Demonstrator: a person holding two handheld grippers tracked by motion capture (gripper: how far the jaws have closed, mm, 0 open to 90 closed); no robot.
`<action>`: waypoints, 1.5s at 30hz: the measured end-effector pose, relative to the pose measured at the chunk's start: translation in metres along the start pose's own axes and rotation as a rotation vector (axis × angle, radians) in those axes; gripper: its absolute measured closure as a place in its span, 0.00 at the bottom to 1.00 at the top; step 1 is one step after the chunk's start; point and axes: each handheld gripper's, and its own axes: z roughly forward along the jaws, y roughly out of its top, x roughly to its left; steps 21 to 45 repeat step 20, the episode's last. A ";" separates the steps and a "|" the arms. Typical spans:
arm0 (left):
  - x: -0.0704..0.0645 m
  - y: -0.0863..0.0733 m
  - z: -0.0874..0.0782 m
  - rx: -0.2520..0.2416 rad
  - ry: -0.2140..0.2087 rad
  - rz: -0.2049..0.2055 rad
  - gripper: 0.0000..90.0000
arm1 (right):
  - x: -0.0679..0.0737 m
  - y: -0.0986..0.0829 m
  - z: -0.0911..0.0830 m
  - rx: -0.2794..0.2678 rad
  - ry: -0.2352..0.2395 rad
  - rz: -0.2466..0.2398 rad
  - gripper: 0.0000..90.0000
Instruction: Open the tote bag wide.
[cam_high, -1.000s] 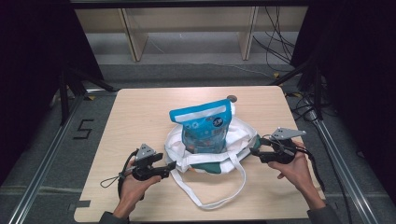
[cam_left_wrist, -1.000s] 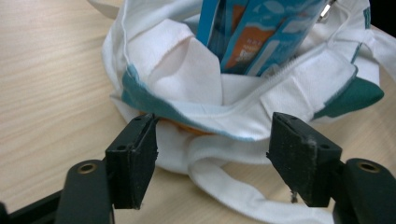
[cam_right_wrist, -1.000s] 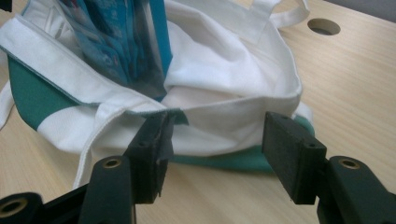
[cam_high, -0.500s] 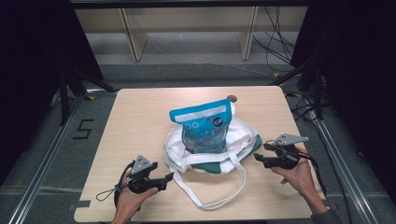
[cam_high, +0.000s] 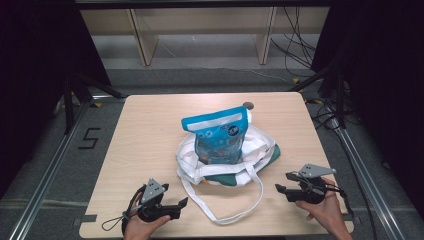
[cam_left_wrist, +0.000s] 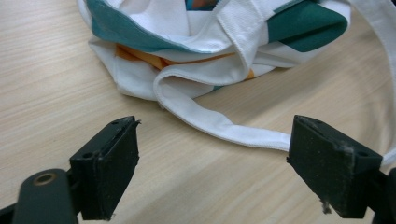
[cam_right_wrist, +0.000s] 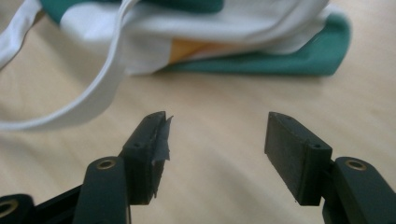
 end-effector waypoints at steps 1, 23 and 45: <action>0.000 -0.001 -0.001 0.002 0.000 -0.001 0.17 | 0.003 -0.003 0.000 0.018 0.019 -0.003 0.43; 0.003 -0.002 0.002 0.021 0.028 0.007 0.17 | 0.005 -0.018 -0.004 0.048 0.007 -0.009 0.42; 0.003 -0.002 0.002 0.021 0.028 0.007 0.17 | 0.005 -0.018 -0.004 0.048 0.007 -0.009 0.42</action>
